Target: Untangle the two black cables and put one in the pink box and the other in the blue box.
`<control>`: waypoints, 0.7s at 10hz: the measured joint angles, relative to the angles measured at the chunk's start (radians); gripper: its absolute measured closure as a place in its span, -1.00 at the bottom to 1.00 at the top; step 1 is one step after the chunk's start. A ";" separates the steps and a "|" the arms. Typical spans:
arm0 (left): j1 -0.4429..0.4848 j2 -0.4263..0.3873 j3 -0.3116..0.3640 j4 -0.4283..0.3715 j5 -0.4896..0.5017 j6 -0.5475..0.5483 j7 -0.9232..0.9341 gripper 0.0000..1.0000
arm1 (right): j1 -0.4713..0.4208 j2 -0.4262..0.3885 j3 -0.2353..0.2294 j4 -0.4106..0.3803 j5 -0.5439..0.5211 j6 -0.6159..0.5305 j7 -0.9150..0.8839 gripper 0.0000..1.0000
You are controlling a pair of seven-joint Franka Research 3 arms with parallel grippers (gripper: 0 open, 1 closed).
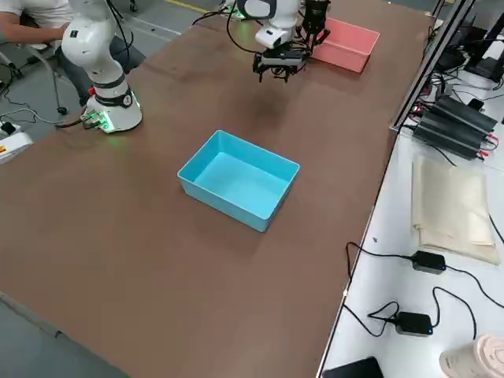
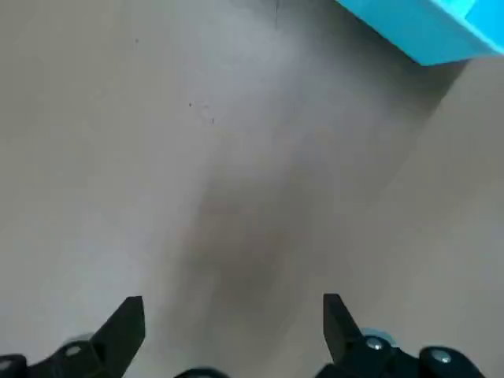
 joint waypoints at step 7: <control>-0.011 0.001 -0.003 0.013 -0.001 0.003 -0.006 0.72 | 0.060 -0.004 0.001 0.092 0.023 -0.096 0.083 -1.00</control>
